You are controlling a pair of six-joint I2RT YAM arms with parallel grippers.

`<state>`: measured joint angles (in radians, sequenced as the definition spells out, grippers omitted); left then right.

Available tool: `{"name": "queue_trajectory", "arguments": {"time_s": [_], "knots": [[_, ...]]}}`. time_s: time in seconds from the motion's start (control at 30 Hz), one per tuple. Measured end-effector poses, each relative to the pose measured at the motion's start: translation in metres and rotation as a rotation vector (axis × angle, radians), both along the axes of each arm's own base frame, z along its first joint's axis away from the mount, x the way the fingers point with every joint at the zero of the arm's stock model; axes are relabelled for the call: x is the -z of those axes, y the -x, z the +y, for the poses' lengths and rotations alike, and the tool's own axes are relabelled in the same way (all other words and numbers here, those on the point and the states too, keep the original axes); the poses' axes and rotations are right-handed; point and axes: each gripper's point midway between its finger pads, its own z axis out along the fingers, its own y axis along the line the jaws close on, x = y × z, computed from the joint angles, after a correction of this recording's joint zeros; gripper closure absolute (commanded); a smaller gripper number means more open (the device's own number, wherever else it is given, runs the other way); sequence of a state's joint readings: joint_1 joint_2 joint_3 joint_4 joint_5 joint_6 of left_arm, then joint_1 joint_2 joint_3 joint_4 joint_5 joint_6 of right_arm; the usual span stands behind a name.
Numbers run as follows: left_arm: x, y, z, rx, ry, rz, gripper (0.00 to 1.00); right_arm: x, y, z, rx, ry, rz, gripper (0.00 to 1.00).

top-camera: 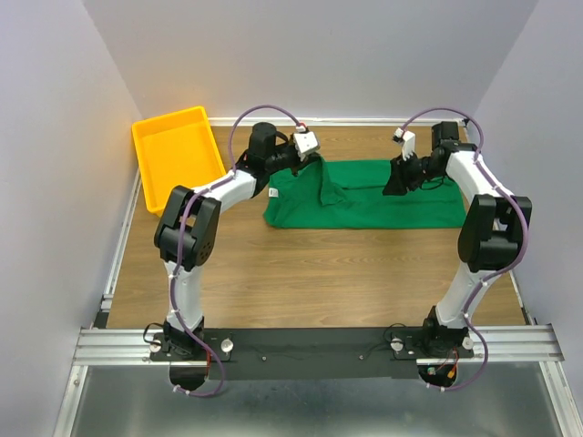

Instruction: Fold and stack the t-shirts

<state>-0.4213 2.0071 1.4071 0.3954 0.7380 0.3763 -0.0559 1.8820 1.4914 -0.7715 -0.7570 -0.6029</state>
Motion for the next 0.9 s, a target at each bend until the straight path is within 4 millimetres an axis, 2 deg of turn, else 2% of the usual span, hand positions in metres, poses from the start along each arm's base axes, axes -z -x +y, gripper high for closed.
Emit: {"name": "queue_trajectory", "arguments": {"time_s": [0.17, 0.47, 0.7, 0.83, 0.9], "knots": [[0.007, -0.005, -0.002, -0.025, 0.005, 0.035, 1.00, 0.001, 0.004, 0.000, 0.000, 0.000, 0.007, 0.48], [0.002, -0.021, -0.005, -0.073, 0.033, 0.063, 1.00, 0.001, 0.009, 0.002, -0.002, -0.001, 0.010, 0.48], [0.016, -0.031, -0.006, -0.109, 0.029, 0.127, 1.00, -0.005, 0.012, 0.002, -0.003, 0.000, -0.003, 0.48], [0.018, -0.037, -0.008, -0.122, 0.038, 0.148, 1.00, -0.003, 0.015, 0.004, -0.007, 0.000, 0.003, 0.48], [0.019, -0.040, -0.009, -0.134, 0.040, 0.163, 0.87, -0.003, 0.017, 0.005, -0.010, 0.000, 0.003, 0.48]]}}
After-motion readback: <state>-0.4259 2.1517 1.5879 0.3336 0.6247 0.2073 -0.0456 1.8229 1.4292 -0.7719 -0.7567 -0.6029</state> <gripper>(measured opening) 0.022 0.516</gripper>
